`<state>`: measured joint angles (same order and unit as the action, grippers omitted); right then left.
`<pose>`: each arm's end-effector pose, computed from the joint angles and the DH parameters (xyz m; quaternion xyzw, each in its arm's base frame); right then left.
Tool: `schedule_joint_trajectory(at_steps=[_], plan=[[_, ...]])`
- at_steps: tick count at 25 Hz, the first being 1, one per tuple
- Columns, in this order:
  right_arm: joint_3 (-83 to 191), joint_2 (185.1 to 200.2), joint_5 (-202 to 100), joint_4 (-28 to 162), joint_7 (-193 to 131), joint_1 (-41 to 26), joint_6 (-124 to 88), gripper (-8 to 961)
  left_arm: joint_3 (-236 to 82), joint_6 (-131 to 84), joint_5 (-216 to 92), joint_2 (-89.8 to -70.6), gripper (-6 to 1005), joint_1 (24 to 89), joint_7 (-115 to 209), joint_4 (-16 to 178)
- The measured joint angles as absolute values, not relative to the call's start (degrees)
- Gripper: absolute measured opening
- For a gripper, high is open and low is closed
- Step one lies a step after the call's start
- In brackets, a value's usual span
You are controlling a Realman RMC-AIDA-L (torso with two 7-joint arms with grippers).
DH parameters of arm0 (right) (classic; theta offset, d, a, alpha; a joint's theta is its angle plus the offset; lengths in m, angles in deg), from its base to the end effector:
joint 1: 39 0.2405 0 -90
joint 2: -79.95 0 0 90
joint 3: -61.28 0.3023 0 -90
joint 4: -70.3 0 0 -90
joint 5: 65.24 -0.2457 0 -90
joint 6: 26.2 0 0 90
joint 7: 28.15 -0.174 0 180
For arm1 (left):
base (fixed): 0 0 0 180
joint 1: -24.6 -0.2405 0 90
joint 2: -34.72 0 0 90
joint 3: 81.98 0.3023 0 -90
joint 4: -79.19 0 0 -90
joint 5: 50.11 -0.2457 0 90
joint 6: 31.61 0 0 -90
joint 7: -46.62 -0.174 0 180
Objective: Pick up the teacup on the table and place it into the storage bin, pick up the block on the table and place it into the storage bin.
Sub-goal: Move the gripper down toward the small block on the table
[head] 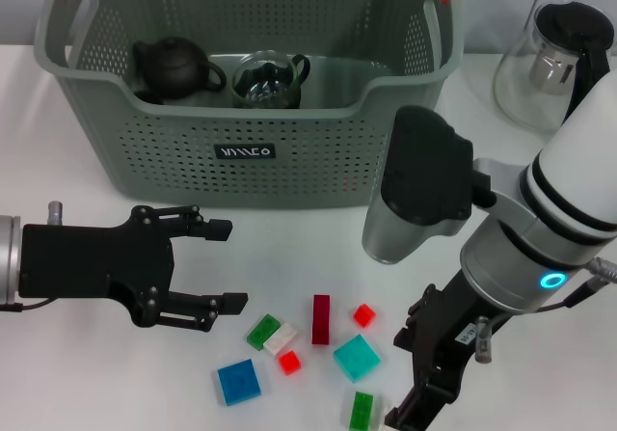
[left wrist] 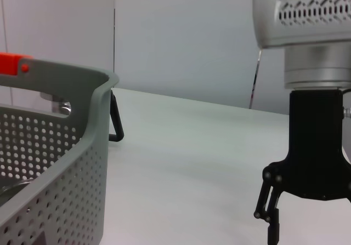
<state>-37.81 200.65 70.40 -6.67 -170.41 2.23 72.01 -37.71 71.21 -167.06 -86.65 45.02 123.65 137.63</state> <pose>0.1388 0.3424 -0.1282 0.9596 -0.1429 0.2390 0.0403 -0.3062 0.3310 -0.0143 -0.9714 -0.1084 -0.1901 0.0925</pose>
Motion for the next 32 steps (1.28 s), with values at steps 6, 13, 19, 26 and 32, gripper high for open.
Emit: schedule_joint_trajectory(at_steps=[6, 13, 19, 26, 32], plan=[[-40.29, 200.54, 70.49, -5.38, -170.55, 2.38, 71.59, 943, -37.71, 71.29, -167.53, -86.64, 861, 45.05, 122.66, 136.92], [-44.88, 200.71, 70.44, -2.77, -172.01, 3.56, 69.16, 937, -37.77, 71.27, -168.83, -86.68, 861, 44.97, 121.57, 136.24], [-48.92, 200.88, 70.32, -0.85, -173.44, 4.61, 65.58, 932, -37.78, 71.06, -168.85, -86.60, 860, 45.08, 120.93, 135.40], [-52.55, 200.97, 70.15, 0.46, -175.29, 5.28, 62.48, 925, -37.78, 71.05, -168.85, -86.57, 860, 45.32, 120.89, 135.40], [-53.65, 200.98, 70.32, 0.85, -175.82, 5.35, 61.21, 919, -37.77, 71.03, -168.85, -86.57, 860, 45.35, 120.73, 135.43]])
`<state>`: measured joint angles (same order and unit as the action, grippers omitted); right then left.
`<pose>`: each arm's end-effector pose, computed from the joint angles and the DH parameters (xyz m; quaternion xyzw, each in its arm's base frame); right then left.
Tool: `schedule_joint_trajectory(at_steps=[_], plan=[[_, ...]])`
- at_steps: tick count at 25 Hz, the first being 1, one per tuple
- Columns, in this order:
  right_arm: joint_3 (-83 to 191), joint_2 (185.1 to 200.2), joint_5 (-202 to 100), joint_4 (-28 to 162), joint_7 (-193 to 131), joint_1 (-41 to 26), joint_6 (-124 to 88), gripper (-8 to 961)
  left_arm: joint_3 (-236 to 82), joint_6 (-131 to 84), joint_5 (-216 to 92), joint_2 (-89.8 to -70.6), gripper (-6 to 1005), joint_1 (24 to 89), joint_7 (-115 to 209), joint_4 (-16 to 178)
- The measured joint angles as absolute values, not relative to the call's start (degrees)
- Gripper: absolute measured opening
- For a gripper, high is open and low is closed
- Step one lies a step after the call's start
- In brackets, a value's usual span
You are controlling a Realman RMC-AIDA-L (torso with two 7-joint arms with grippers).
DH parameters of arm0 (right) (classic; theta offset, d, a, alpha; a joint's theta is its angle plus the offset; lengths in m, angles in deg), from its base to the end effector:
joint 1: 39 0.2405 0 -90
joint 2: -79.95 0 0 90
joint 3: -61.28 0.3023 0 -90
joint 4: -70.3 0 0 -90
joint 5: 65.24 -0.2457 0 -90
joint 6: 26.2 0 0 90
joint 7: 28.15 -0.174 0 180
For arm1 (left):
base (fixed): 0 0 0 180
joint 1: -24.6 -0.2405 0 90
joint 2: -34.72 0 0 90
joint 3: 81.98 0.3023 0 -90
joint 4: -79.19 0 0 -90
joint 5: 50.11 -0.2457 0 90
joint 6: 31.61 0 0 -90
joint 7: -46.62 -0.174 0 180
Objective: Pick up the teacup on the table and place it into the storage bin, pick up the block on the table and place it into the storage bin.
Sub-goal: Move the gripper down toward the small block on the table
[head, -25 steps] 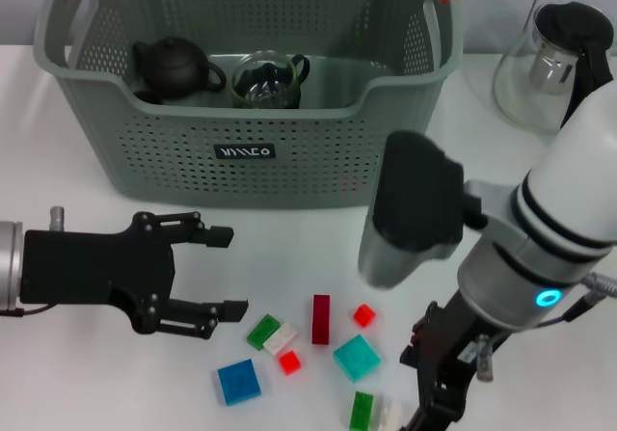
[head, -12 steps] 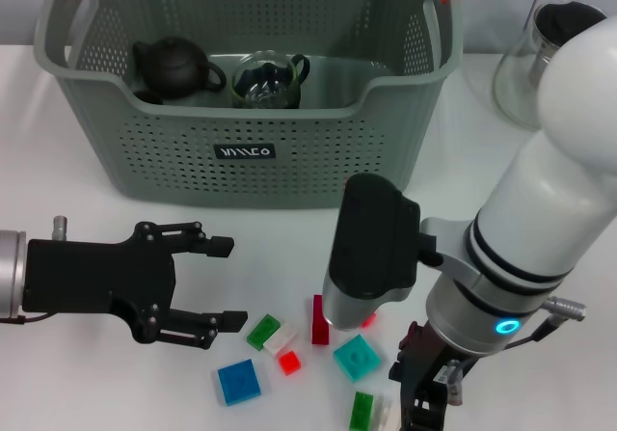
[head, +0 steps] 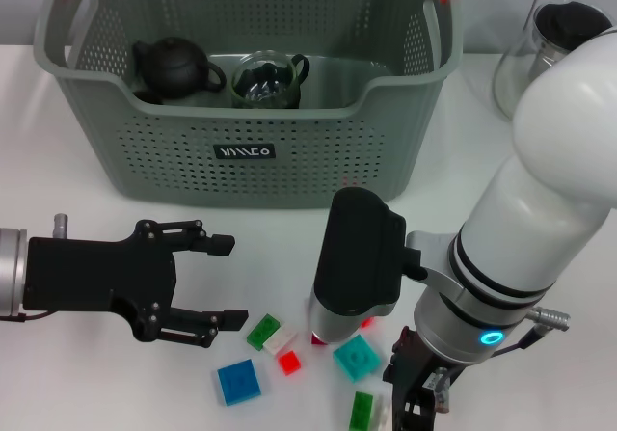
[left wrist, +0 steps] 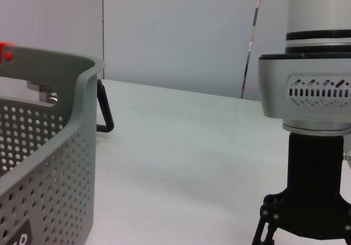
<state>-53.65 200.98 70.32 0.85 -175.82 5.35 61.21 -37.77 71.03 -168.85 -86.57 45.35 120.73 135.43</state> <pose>0.1531 0.3238 -0.1857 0.9475 -0.1121 0.2973 0.0351 -0.3127 0.3274 -0.0224 -0.9748 -0.0993 -0.1814 0.0830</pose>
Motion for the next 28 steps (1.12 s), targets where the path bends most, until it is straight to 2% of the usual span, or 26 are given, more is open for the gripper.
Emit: schedule_joint_trajectory(at_steps=[8, 14, 27, 28], plan=[[-55.13, 200.98, 70.49, 1.49, -176.13, 5.37, 59.39, 912, -37.77, 71.05, -168.85, -86.57, 860, 45.45, 120.71, 135.44], [-55.52, 200.99, 70.59, 1.75, -176.37, 5.43, 58.90, 794, -37.77, 71.03, -168.85, -86.50, 860, 45.44, 120.71, 135.44], [-56.95, 200.98, 70.98, 1.53, -176.52, 5.38, 57.70, 790, -37.77, 70.68, -168.85, -86.48, 860, 45.43, 120.71, 135.24], [-57.34, 200.98, 71.01, 1.42, -176.54, 5.38, 57.70, 763, -37.77, 70.65, -168.85, -86.48, 860, 45.43, 120.71, 135.24]])
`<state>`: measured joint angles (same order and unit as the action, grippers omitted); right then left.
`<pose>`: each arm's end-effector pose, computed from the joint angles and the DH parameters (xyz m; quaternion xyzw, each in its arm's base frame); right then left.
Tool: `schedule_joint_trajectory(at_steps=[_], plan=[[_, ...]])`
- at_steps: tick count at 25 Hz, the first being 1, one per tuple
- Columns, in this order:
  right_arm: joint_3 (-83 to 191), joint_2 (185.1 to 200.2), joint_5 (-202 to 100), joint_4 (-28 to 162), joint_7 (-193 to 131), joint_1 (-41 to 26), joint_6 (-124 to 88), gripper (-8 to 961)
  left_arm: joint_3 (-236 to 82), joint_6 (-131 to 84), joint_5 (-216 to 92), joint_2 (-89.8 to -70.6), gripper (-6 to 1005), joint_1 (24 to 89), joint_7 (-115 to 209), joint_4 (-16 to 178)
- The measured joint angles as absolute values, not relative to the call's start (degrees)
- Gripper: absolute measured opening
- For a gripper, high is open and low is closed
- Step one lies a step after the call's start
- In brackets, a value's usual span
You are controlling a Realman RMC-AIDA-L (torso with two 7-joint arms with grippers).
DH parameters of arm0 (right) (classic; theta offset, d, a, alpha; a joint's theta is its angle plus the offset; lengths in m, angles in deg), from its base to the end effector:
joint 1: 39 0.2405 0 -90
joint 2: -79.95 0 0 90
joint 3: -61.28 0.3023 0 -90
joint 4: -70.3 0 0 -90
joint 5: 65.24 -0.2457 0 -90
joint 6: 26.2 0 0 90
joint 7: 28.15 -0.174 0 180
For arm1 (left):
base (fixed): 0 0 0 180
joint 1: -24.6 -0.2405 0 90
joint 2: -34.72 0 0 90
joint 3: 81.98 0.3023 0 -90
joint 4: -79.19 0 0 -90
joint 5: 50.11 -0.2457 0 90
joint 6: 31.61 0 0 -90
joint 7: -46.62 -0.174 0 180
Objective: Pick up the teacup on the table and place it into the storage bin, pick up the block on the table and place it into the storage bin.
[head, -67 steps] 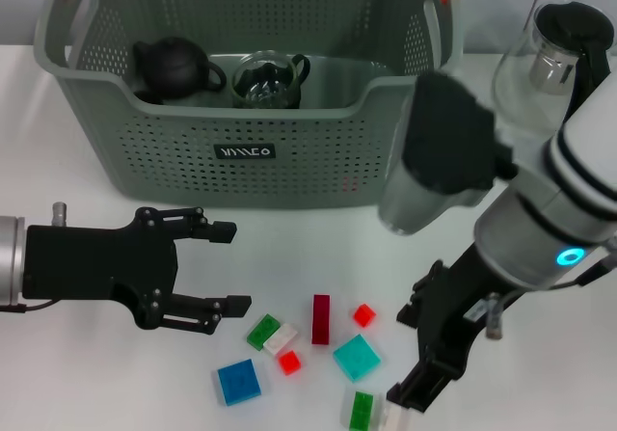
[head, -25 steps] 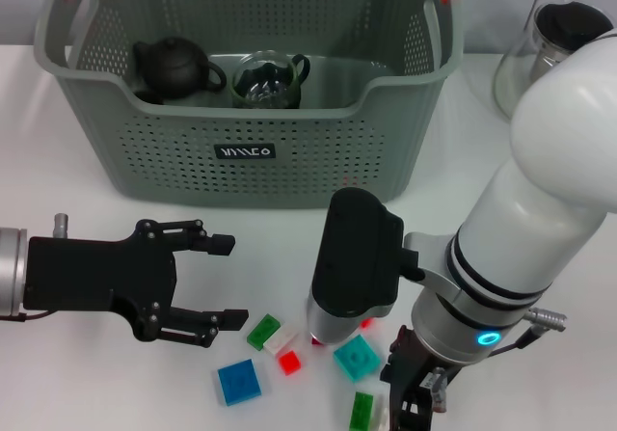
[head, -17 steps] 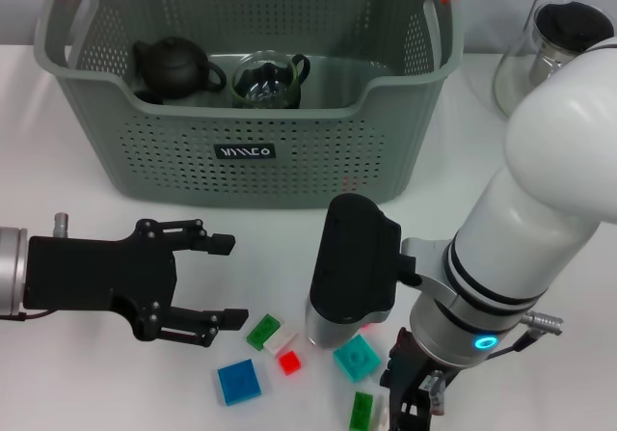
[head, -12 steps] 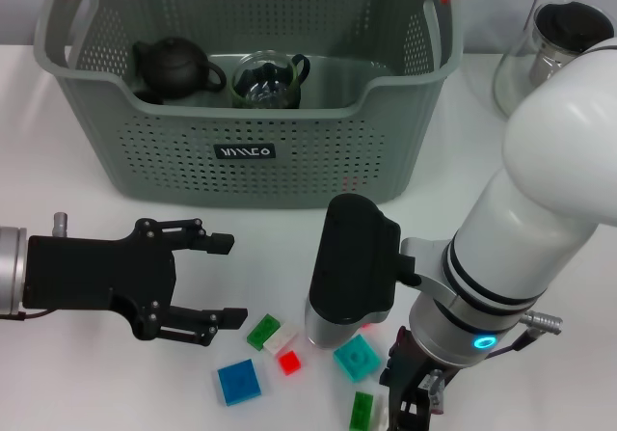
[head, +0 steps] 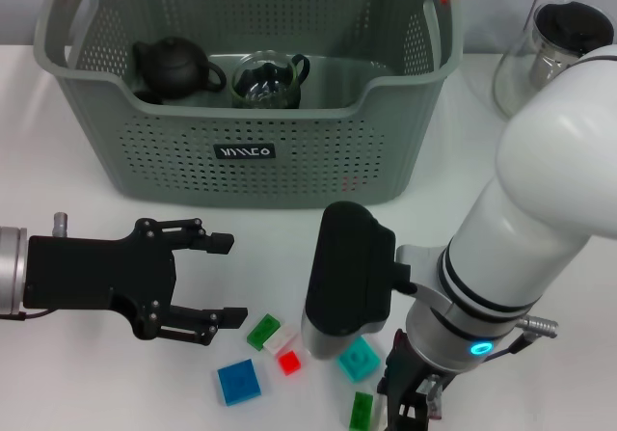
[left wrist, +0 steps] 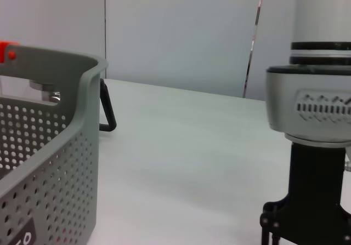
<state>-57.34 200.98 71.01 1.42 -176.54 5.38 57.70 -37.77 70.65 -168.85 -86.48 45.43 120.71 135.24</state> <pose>0.1570 0.3209 -0.1972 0.9484 -0.0943 0.3018 0.0233 -0.3134 0.3287 -0.0224 -0.9748 -0.1002 -0.1803 0.0854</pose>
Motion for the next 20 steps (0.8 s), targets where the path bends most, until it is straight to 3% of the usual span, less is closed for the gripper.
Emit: schedule_joint_trajectory(at_steps=[10, 20], plan=[[-58.49, 200.94, 72.15, -0.34, -177.06, 5.11, 58.86, 444, -38.13, 70.52, -168.85, -86.39, 860, 45.51, 120.70, 135.27], [-41.99, 200.29, 73.16, -9.37, -173.58, 4.62, 70.64, 461, -38.29, 71.00, -168.84, -86.35, 860, 45.53, 120.66, 135.34]])
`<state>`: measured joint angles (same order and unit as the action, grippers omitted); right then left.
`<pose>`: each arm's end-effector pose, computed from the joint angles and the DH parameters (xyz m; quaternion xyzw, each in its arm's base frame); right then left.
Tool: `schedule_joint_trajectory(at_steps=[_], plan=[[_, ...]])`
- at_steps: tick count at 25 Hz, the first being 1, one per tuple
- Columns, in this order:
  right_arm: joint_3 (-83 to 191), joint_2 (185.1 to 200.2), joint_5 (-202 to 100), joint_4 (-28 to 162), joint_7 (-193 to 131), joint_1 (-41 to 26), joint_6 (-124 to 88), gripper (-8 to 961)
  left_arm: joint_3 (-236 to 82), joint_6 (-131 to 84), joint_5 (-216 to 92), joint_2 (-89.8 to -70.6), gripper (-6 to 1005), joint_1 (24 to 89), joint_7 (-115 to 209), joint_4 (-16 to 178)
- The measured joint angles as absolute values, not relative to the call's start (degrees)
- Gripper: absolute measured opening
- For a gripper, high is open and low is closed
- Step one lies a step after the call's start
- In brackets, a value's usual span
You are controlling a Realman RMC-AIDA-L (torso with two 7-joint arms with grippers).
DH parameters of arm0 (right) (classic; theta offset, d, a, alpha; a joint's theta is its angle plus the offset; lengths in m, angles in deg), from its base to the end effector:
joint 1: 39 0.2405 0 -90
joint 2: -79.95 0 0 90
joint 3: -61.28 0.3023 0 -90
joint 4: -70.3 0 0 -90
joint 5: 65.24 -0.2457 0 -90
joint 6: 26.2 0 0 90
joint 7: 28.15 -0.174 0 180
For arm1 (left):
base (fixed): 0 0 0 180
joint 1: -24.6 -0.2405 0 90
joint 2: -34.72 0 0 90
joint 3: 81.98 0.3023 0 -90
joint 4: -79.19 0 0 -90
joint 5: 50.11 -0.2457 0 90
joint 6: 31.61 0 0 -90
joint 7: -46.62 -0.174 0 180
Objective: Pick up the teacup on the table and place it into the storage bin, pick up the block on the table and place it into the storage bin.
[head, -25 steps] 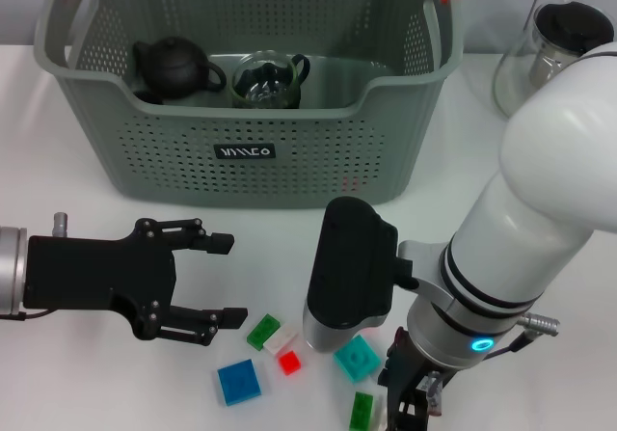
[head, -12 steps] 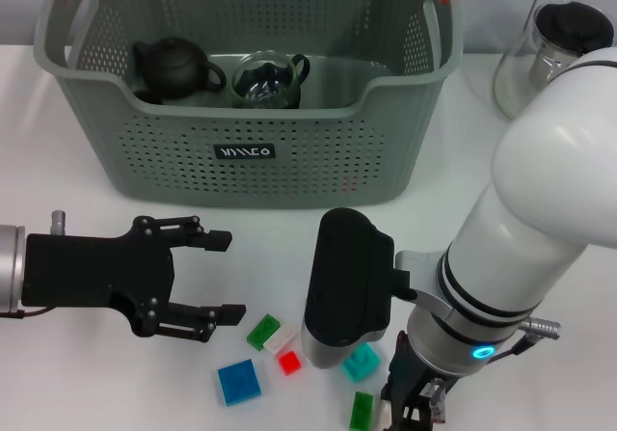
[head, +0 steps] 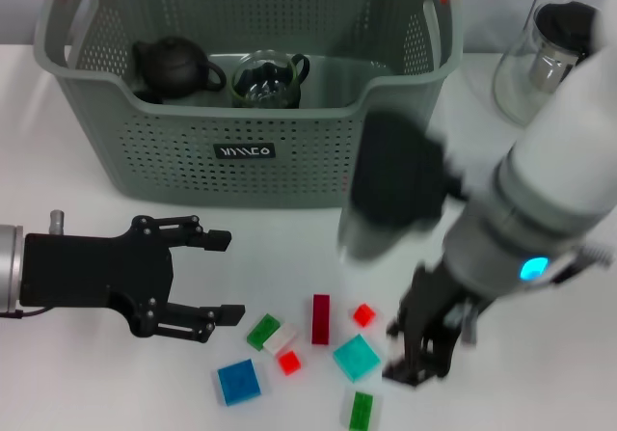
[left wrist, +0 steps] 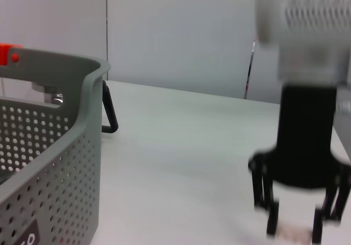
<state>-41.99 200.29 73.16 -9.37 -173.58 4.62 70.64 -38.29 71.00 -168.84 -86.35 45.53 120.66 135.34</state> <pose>0.1211 0.3455 -0.1324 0.9592 -0.1053 0.2623 0.0063 -0.3135 0.3291 -0.0196 -0.9744 -0.0993 -0.1816 0.0874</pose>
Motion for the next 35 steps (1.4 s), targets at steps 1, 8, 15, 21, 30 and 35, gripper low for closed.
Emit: schedule_joint_trajectory(at_steps=[1, 8, 15, 21, 30, 35], plan=[[-39.02, 200.28, 73.14, -10.68, -173.01, 4.81, 72.39, 465, -38.38, 71.00, -168.84, -86.32, 860, 45.52, 120.66, 135.35], [-15.01, 200.13, 69.00, -13.54, -167.65, 10.18, 74.87, 488, -39.17, 71.26, -168.75, -86.30, 860, 45.32, 120.63, 135.36], [-11.10, 200.07, 69.19, -2.31, -163.48, 16.52, 54.49, 511, -39.28, 71.40, -168.49, -86.31, 860, 45.92, 120.62, 135.26], [-11.61, 200.24, 74.41, 14.60, -162.93, 24.31, 37.47, 530, -39.26, 71.47, -168.71, -86.09, 860, 46.55, 120.62, 135.38], [-11.48, 200.14, 75.80, 21.63, -163.19, 26.92, 29.50, 560, -39.26, 71.49, -168.76, -85.75, 860, 47.02, 120.62, 134.91], [-11.47, 200.16, 74.79, 17.79, -162.82, 24.29, 30.47, 647, -39.27, 71.48, -168.77, -85.77, 859, 47.10, 120.62, 134.88]])
